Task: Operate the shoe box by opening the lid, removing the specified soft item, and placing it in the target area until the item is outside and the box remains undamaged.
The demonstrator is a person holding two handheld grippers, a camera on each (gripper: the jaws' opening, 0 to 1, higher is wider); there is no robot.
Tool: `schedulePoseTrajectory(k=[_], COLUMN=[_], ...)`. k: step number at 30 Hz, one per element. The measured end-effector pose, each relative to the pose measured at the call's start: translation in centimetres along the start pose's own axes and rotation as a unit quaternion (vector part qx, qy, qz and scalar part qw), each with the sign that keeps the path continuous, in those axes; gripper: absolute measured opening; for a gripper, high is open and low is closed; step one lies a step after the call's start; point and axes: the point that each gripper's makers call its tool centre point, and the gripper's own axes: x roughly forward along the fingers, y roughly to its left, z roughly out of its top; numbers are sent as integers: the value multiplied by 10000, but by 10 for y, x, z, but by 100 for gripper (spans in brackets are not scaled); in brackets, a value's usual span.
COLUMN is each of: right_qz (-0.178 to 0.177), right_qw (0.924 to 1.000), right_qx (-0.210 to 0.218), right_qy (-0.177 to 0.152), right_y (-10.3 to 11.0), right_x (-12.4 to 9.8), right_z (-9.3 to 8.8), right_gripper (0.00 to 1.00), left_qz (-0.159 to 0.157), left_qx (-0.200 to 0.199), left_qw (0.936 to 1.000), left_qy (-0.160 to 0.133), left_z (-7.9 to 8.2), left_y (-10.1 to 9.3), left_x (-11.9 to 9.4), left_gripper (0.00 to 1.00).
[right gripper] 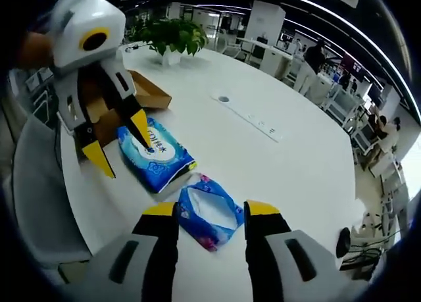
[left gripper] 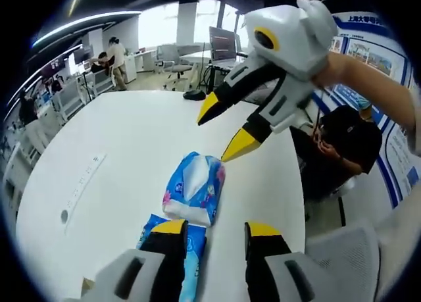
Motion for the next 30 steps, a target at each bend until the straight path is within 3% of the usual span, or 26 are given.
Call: schedulePoseTrajectory(k=[14, 30], right_qz=[-31, 178], right_qw=[9997, 9987], right_qx=[-228, -422], right_qy=[-40, -213], right_y=[39, 78], right_x=[-12, -7], right_z=[18, 50], right_gripper=[42, 45], left_qz=[284, 716], left_qx=[-213, -637], left_qw=[9991, 9937], left_qy=[-212, -578], left_z=[-37, -75], left_y=[3, 16], left_x=[-47, -100], left_gripper=[36, 40])
